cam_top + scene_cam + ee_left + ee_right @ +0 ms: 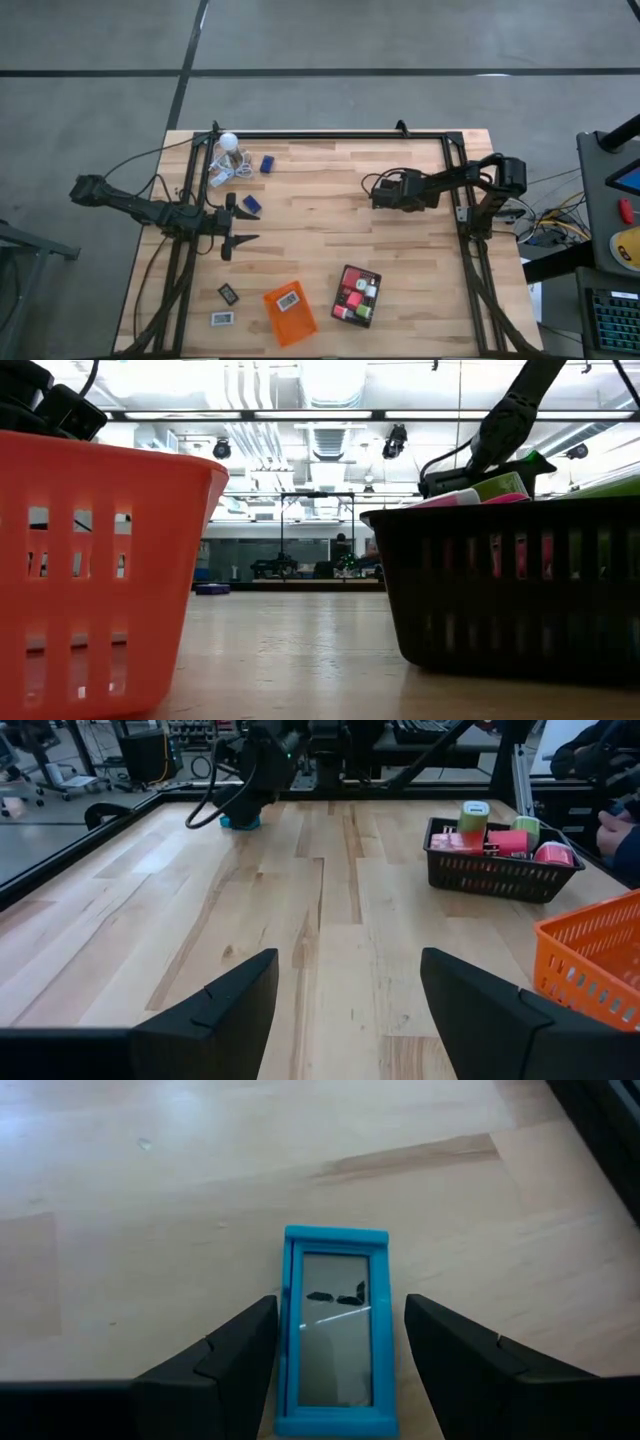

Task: Pick & Place Office items
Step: Put the sky blue timer into the orange bin

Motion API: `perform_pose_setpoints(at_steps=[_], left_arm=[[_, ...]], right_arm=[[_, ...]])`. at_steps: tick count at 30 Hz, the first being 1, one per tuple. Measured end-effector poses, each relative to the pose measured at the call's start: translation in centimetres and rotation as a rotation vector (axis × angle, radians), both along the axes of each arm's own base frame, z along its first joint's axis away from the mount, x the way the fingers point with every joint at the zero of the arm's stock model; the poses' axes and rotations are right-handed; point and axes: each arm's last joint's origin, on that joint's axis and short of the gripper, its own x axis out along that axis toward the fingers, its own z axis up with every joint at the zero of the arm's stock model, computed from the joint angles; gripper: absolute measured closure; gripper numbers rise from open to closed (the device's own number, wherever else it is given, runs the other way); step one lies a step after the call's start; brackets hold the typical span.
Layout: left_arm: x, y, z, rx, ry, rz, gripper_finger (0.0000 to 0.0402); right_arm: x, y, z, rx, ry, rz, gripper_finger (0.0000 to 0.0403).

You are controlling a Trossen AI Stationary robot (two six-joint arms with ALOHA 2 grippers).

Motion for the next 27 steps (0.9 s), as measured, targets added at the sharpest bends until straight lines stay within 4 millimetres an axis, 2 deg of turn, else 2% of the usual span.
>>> perform_pose_setpoints(at_steps=[7, 17, 27], left_arm=[[0.0, 0.0, 0.0, 0.0, 0.0, 0.0, 0.0149], [0.0, 0.0, 0.0, 0.0, 0.0, 0.0, 0.0149], [0.0, 0.0, 0.0, 0.0, 0.0, 0.0, 0.0149]], right_arm=[[0.21, -0.04, -0.28, -0.005, -0.01, 0.013, 0.0195], [0.34, -0.07, -0.15, -0.01, -0.014, 0.029, 0.0268], [0.79, -0.12, 0.05, 0.002, -0.016, 0.062, 0.0254]])
